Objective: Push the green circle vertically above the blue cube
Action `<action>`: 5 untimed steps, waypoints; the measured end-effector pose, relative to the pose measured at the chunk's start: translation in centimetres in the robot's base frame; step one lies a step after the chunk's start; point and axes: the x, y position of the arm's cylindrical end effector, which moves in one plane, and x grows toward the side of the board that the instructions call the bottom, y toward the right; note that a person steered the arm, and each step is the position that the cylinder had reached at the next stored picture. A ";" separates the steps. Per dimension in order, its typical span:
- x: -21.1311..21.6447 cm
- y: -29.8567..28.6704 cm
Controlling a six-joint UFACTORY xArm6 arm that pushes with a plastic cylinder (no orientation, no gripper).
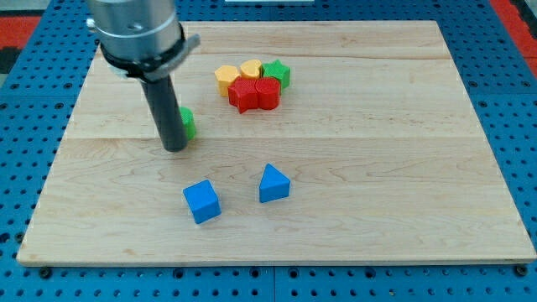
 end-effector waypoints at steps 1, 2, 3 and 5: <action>0.0 -4.1; -0.1 -7.6; -0.7 -7.6; -2.0 -7.6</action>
